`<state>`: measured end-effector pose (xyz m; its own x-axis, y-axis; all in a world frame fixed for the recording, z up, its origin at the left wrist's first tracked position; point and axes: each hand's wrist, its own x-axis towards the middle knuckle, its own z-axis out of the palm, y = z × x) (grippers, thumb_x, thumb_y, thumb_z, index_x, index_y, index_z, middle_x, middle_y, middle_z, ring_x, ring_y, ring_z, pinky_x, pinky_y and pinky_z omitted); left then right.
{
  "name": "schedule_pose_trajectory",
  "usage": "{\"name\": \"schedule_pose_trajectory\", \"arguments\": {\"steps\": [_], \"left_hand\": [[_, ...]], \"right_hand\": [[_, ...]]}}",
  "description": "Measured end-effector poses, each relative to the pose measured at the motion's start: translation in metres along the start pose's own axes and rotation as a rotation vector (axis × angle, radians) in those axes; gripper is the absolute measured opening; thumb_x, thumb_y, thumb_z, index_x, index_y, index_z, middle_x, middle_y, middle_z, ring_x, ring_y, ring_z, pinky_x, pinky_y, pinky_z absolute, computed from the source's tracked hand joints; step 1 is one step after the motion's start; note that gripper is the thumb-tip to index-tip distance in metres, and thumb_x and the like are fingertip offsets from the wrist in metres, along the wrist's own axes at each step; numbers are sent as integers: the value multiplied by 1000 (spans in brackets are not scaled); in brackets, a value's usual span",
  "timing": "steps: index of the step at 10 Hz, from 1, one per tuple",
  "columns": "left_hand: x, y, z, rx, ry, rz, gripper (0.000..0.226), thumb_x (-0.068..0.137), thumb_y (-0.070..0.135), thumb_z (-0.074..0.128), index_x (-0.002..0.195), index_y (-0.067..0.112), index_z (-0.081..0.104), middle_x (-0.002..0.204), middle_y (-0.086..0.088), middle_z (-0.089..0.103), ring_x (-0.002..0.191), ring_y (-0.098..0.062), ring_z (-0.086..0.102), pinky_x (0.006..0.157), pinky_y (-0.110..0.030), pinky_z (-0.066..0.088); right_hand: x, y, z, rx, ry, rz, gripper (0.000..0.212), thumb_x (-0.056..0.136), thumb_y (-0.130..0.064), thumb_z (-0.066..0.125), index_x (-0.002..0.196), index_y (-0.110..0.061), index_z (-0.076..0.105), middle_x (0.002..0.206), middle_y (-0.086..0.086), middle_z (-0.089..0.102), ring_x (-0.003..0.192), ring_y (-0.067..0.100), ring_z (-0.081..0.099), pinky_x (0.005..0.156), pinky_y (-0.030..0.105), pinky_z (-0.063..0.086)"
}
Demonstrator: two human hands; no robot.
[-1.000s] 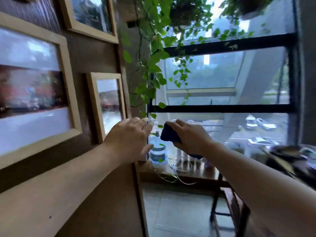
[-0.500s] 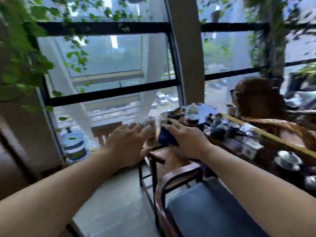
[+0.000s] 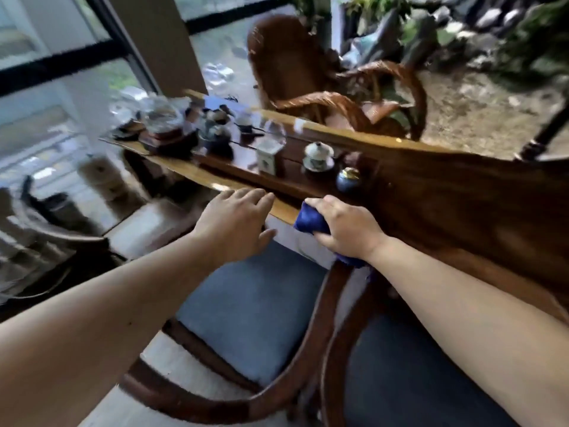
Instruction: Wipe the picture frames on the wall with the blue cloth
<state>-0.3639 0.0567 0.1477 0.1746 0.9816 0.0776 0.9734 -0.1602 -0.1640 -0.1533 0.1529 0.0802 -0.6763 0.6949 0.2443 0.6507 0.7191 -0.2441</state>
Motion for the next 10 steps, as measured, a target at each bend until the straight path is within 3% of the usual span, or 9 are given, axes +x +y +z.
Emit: {"name": "schedule_pose_trajectory", "arguments": {"steps": [4, 5, 7, 8, 9, 10], "left_hand": [[109, 186, 95, -167, -106, 254, 61, 83, 54, 49, 129, 15, 45, 130, -6, 55, 118, -28, 51, 95, -43, 42], [118, 206, 115, -177, -121, 275, 62, 84, 54, 48, 133, 16, 43, 134, -6, 53, 121, -27, 49, 96, -42, 42], [127, 216, 142, -158, -156, 294, 63, 86, 55, 47, 135, 16, 40, 138, -6, 51, 124, -28, 48, 98, -43, 42], [126, 214, 150, -160, -186, 289, 62, 85, 55, 47, 134, 17, 41, 136, -6, 52, 122, -28, 49, 97, -44, 42], [125, 209, 155, -161, -167, 308, 65, 86, 56, 48, 137, 16, 38, 140, -8, 49, 127, -29, 45, 101, -44, 39], [120, 200, 152, -96, -202, 286, 73, 86, 58, 45, 144, 16, 29, 149, -10, 40, 135, -29, 35, 110, -45, 30]], "right_hand": [[-158, 200, 26, -82, -25, 428, 62, 76, -30, 64, 136, -26, 46, 121, 2, 57, 98, 31, 62, 67, 39, 47], [-180, 242, 31, -179, -42, 461, 59, 79, -25, 64, 136, -25, 46, 116, 7, 56, 95, 34, 60, 62, 37, 42], [-208, 284, 58, -313, -197, 495, 57, 83, -17, 58, 137, -23, 41, 114, 10, 54, 97, 33, 54, 75, 45, 47], [-223, 282, 78, -219, -213, 538, 57, 87, -29, 54, 141, -22, 36, 123, 11, 52, 108, 33, 50, 87, 47, 41], [-228, 282, 85, -209, -270, 611, 69, 89, -58, 38, 148, -26, 20, 147, 14, 35, 134, 33, 29, 108, 54, 20], [-217, 283, 77, -181, -386, 650, 85, 80, -77, 23, 149, -32, 2, 158, 15, 9, 144, 32, 5, 111, 58, 2]]}}
